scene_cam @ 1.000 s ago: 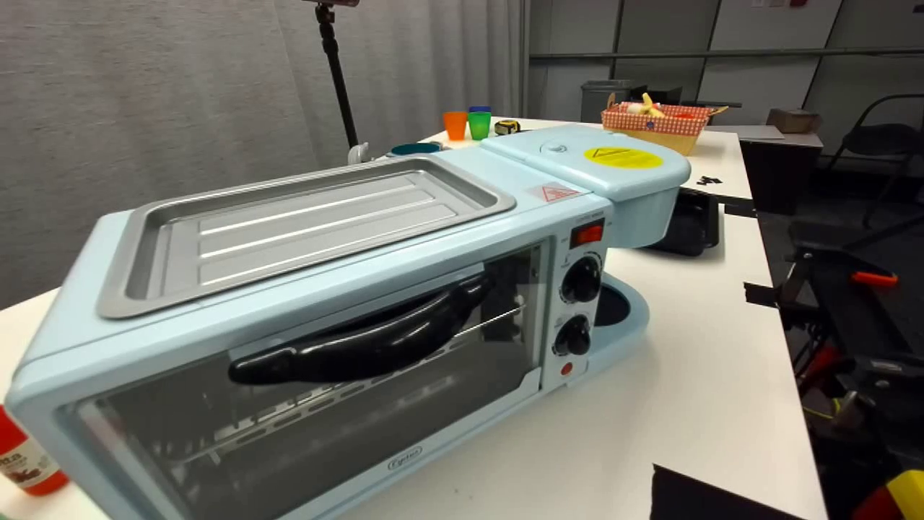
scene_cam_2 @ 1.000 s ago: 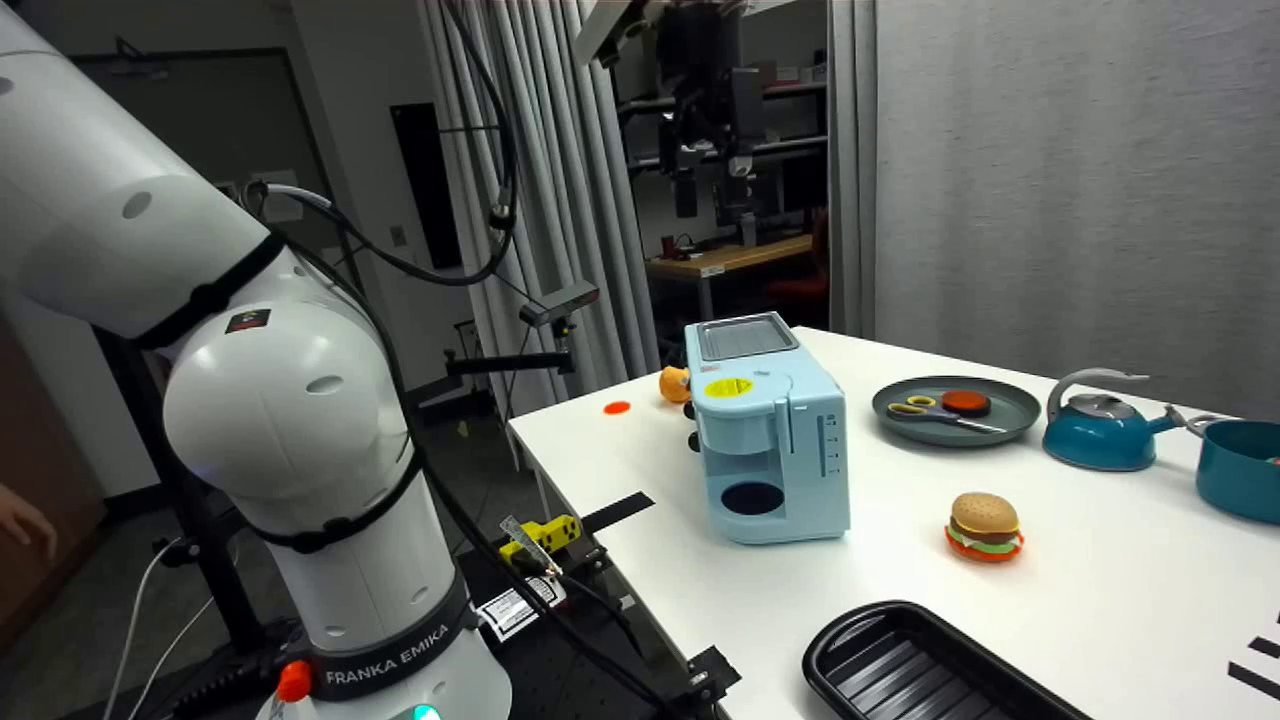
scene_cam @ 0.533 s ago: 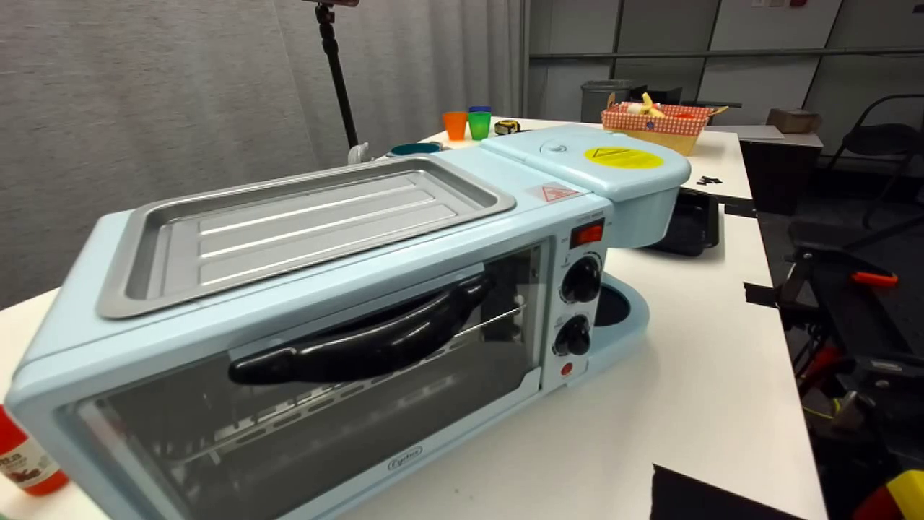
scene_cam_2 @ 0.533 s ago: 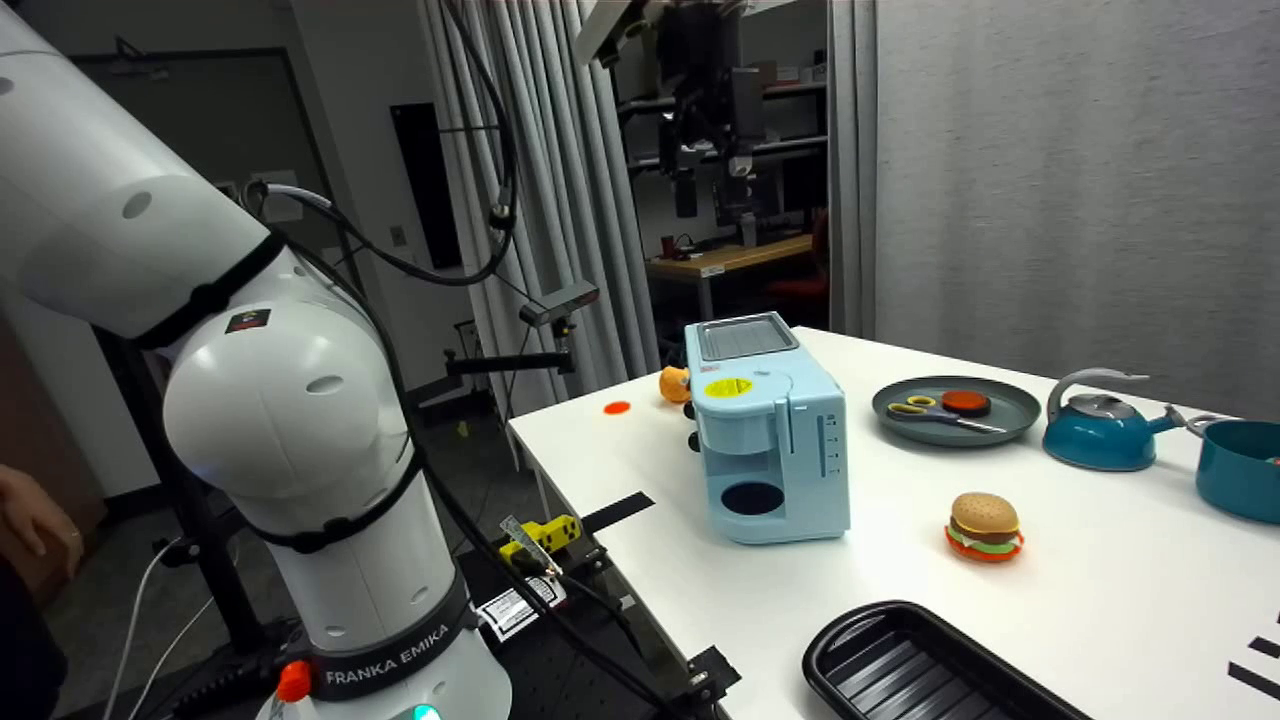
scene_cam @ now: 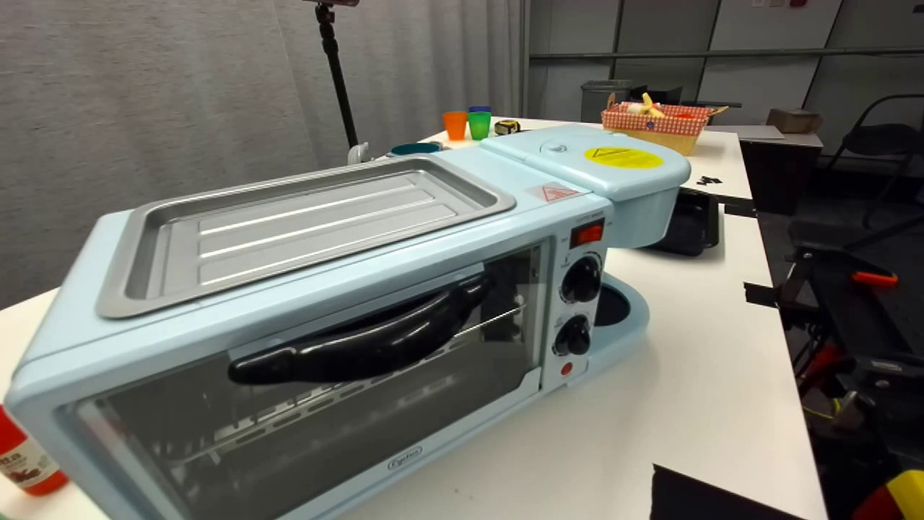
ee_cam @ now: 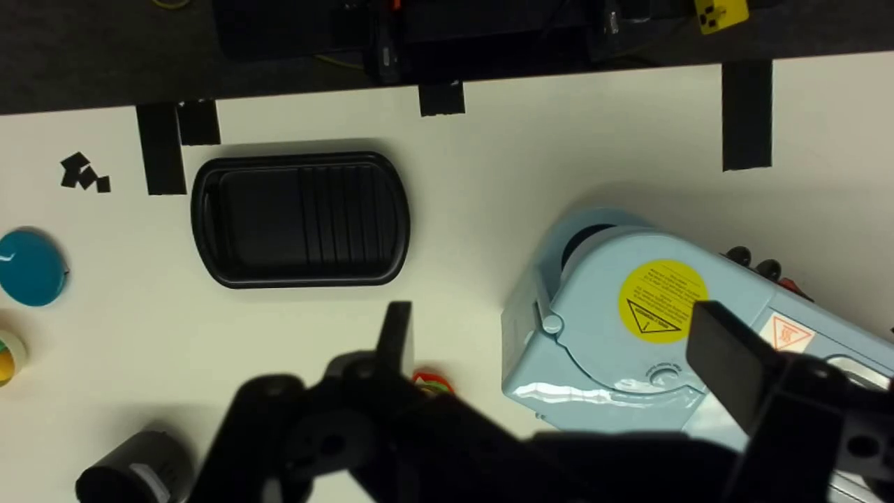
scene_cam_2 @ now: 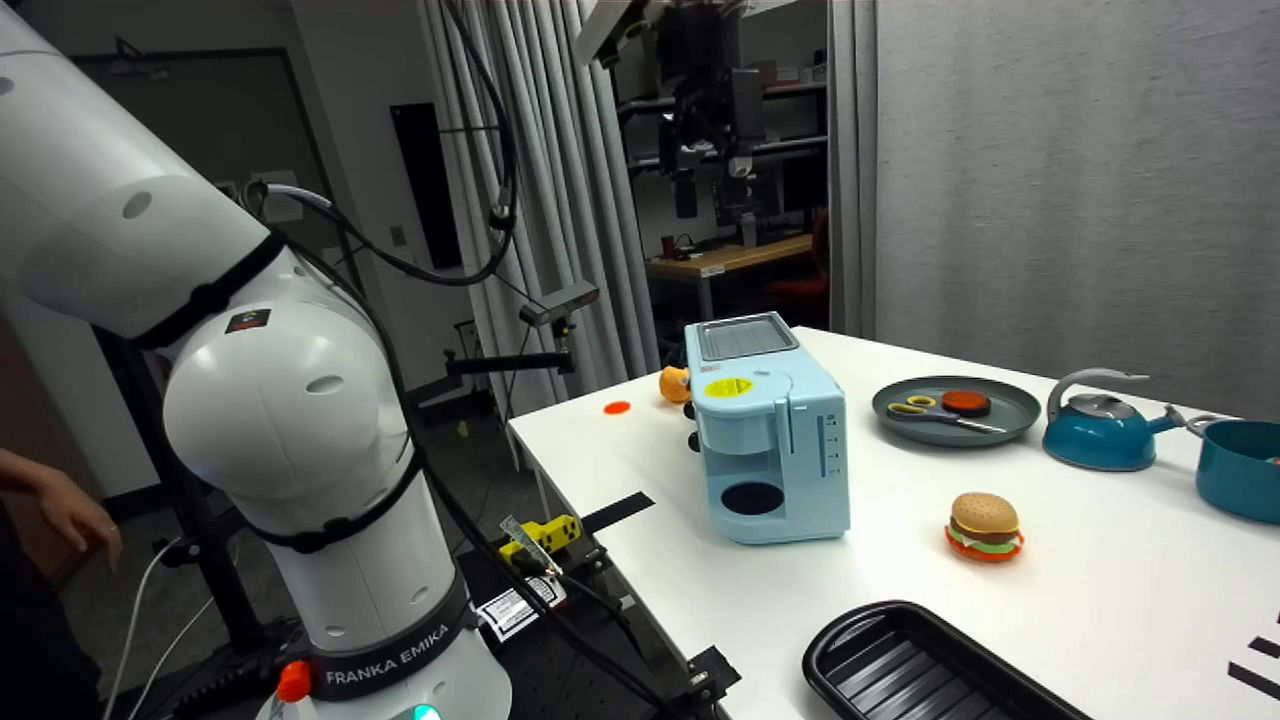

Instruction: Press the button to open the coffee marker

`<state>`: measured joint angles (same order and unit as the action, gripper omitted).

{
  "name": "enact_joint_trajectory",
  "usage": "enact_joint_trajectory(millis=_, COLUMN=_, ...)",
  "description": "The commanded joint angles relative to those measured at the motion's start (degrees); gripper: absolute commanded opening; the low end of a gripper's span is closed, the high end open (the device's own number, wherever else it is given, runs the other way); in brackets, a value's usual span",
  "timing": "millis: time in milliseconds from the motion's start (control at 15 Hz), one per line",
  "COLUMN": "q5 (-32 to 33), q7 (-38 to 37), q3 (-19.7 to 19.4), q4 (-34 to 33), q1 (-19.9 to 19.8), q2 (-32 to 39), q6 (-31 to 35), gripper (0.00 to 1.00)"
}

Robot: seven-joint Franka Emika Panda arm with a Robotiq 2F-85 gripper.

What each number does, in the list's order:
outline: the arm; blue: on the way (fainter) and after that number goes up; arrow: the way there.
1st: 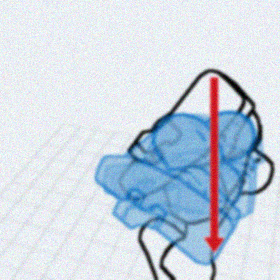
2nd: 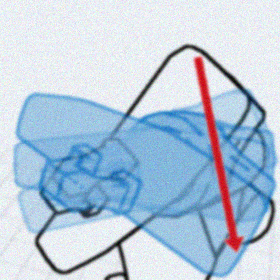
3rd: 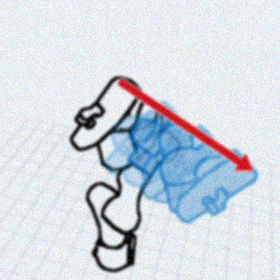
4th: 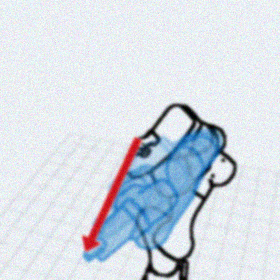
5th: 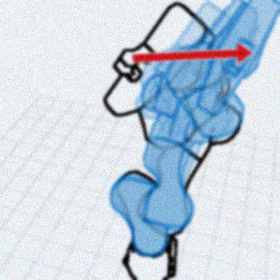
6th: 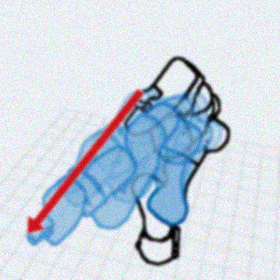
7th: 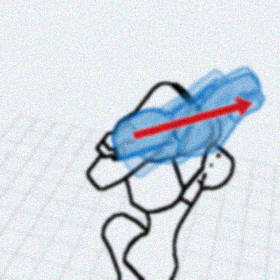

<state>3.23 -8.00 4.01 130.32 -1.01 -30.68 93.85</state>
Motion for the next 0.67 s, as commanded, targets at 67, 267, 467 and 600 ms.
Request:
enact_joint_trajectory(millis=67, q5=0.5, q7=0.3, q3=0.2, q4=-1.3, q1=0.9, q2=2.3, q6=0.3, gripper=1.0)
enact_joint_trajectory(millis=267, q5=0.0, q7=0.3, q3=0.8, q4=-2.2, q1=1.6, q2=4.8, q6=1.2, gripper=1.0)
enact_joint_trajectory(millis=467, q5=-0.2, q7=0.1, q3=1.9, q4=-3.3, q1=2.6, q2=7.8, q6=2.4, gripper=1.0)
enact_joint_trajectory(millis=600, q5=-0.1, q7=-0.3, q3=2.7, q4=-4.4, q1=3.3, q2=10.0, q6=3.7, gripper=1.0)
